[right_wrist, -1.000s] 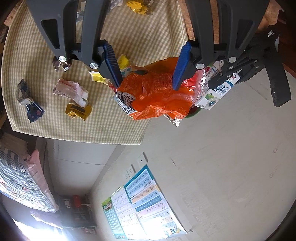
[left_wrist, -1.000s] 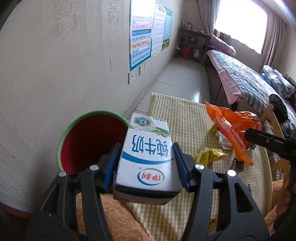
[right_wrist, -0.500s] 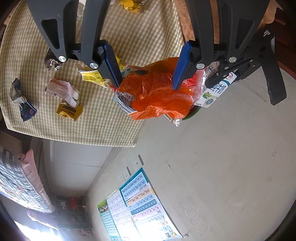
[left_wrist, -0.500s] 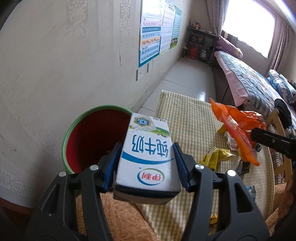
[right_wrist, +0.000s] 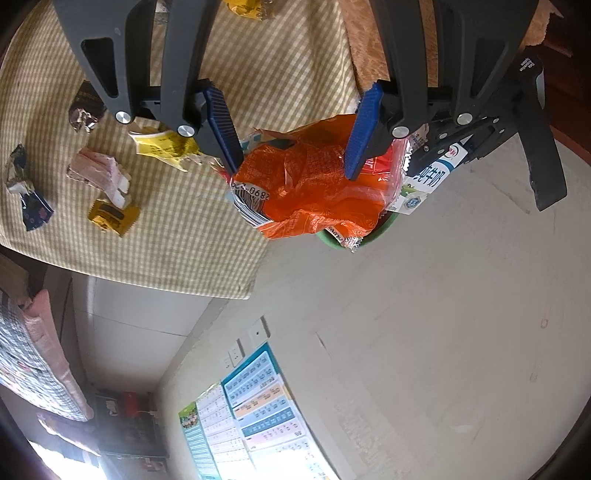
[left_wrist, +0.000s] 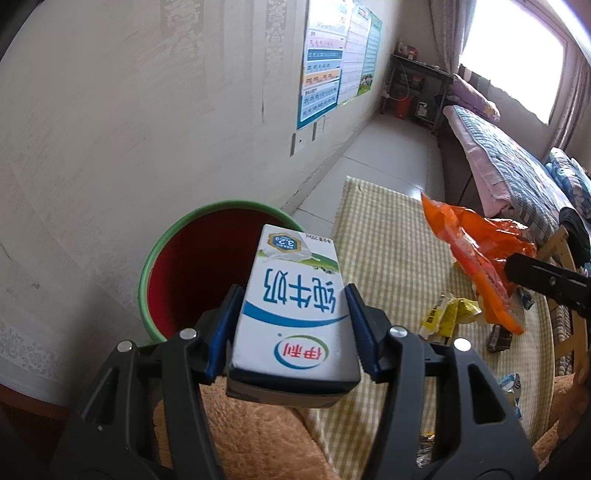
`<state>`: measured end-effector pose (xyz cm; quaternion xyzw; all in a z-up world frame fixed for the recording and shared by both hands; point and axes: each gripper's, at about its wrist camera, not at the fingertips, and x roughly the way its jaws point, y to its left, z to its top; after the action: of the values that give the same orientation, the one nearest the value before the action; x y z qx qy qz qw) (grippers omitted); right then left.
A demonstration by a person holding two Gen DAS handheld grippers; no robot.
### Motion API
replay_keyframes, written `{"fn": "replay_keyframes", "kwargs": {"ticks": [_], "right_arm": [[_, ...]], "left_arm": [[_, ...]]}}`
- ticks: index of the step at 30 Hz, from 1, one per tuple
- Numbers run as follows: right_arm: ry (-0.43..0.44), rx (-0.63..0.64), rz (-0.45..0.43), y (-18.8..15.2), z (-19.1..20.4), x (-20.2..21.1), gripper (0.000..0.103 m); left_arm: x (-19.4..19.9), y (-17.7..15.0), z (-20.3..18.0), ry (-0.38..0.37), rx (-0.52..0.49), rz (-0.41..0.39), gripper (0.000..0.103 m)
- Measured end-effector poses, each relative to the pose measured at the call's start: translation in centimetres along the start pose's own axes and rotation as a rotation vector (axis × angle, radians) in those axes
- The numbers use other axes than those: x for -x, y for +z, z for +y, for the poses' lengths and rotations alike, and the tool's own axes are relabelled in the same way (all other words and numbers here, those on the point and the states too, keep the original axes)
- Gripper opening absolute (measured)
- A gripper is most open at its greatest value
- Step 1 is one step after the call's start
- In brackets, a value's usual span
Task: Collect trash
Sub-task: 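Carry the milk carton and orange bag over the green bucket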
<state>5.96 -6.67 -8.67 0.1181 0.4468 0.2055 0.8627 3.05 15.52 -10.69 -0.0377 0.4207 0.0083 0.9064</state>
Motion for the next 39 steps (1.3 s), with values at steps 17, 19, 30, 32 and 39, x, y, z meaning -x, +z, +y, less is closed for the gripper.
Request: {"fn": "replay_keyframes", "kwargs": {"ticks": [17,19,30,32,39], "right_arm": [[-0.013,0.116,0.085,1.7,4.3,-6.3,0.056],[-0.011,0.117,0.097,2.1,4.6,-7.2,0.056],[-0.017,0.157,0.117,3.3,7.1,-9.8,0.056],[-0.025,0.164,0.124,3.4,7.3,-10.3,0.056],[-0.055,0.188,0.145,3.4,7.7,-11.7,0.056]], "left_arm": [[-2.6,-0.5,6.2,0.106,0.065,0.047,0.054],[-2.9,-0.4,6.8,0.114,0.063,0.053,0.054],[-5.3,0.3,9.4,0.129,0.073,0.076,0.054],[-5.7,0.3,9.8,0.12,0.077,0.083,0.054],[-7.1,0.2,10.7,0.099,0.095,0.107,0.054]]}}
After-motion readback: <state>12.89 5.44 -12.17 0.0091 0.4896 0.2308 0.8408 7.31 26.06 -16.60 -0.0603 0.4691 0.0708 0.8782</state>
